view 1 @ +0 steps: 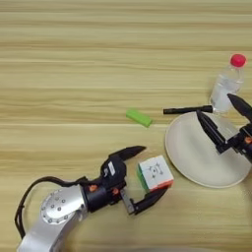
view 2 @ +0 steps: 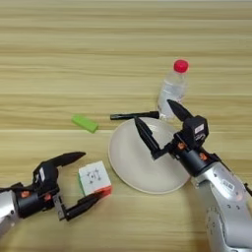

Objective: Move the objects on the table

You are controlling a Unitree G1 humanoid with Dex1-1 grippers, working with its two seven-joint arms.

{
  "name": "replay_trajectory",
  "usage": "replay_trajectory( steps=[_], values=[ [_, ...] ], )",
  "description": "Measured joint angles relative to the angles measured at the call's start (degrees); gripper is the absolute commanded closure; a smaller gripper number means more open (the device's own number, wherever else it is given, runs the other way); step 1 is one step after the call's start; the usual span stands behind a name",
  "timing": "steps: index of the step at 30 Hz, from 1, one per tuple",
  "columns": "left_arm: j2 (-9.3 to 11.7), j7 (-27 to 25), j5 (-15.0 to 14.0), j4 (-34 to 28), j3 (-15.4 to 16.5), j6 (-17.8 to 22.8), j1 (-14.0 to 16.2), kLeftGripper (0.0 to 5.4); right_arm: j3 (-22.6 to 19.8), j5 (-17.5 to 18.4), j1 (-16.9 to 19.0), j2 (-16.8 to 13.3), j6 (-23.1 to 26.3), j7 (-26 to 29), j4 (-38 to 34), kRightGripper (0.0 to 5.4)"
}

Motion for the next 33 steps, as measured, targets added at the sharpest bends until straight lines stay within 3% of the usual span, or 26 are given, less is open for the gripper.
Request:
replay_trajectory(
  steps=[8,15,19,27,33],
  values=[
    [-0.7,1.2,-4.2,-3.9,2.0,1.9,-0.7,0.03,0.0,0.0,0.0,0.0,0.0,0.0,0.0,0.0],
    [-2.6,3.8,-8.3,-5.8,4.4,4.6,-1.9,0.03,0.0,0.0,0.0,0.0,0.0,0.0,0.0,0.0],
    [-3.4,7.2,-7.7,-5.6,5.2,5.0,-3.4,0.03,0.1,0.0,0.0,0.1,0.0,0.0,0.0,0.0],
    [-5.7,14.4,-2.5,-2.1,5.8,7.2,-7.1,0.03,0.5,0.0,0.1,0.3,0.0,-0.1,-0.1,0.0],
    [-6.9,16.9,0.7,0.3,5.5,9.1,-10.5,0.03,0.7,0.0,0.1,0.4,0.0,-0.1,-0.1,0.0]
  ],
)
